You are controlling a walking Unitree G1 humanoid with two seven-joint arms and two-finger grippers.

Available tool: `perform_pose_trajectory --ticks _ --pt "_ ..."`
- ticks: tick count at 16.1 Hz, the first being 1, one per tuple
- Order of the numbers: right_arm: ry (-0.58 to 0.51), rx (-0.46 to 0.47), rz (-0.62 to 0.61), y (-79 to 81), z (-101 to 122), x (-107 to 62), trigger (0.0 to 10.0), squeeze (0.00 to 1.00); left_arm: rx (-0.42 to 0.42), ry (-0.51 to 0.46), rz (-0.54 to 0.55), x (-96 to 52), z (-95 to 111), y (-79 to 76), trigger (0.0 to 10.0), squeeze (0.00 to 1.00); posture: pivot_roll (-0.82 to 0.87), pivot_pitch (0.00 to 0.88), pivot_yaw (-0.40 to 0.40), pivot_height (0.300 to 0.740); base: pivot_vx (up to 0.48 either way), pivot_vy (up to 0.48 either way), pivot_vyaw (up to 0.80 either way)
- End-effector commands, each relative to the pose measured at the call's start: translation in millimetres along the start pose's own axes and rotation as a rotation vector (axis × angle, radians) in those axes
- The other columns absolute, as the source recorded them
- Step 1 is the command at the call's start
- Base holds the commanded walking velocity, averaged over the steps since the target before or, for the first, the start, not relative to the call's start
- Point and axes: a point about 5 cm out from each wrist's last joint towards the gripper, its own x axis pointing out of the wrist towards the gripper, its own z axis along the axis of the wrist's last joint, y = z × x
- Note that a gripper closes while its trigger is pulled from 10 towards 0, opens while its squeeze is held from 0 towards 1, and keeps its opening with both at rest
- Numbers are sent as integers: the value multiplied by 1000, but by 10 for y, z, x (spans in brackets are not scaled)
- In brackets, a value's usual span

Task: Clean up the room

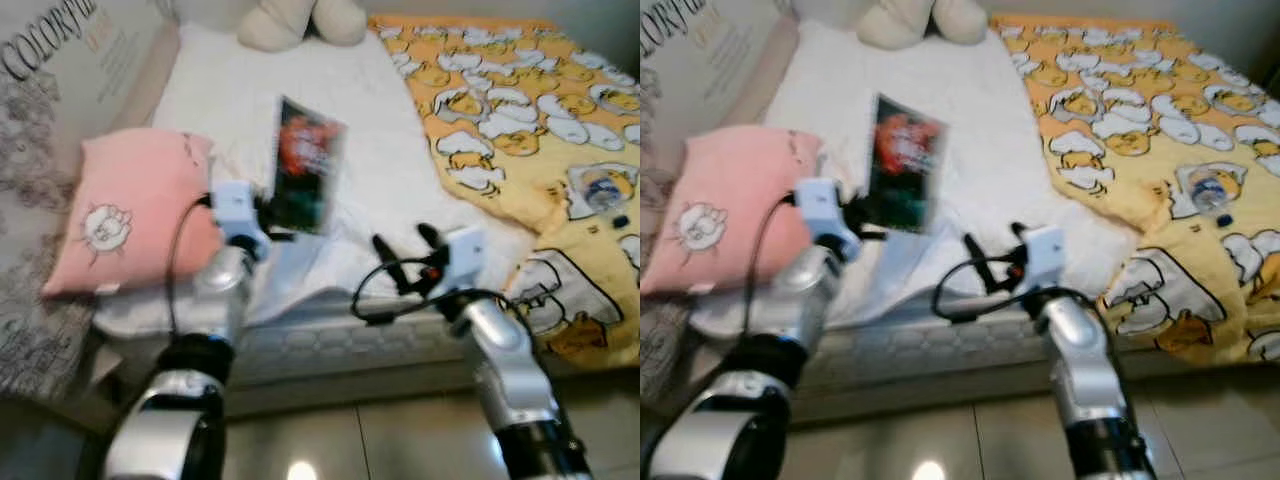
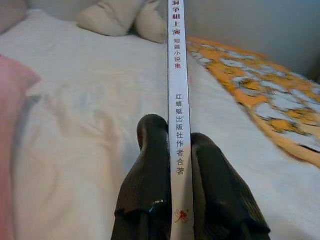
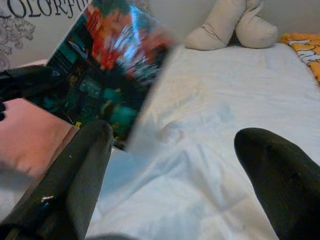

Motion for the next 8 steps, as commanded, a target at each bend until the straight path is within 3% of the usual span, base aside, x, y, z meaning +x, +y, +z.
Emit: perform_pose_trajectory --ticks 1,8 --pt "0 -22 -39 -111 24 -61 10000 0 -11 -36 -29 64 99 -130 10000 0 -116 0 -2 740 480 0 0" --pt "3 -20 -25 -94 24 -41 10000 0 -16 -49 -34 82 129 -136 10000 0 -109 0 -12 740 480 0 0"
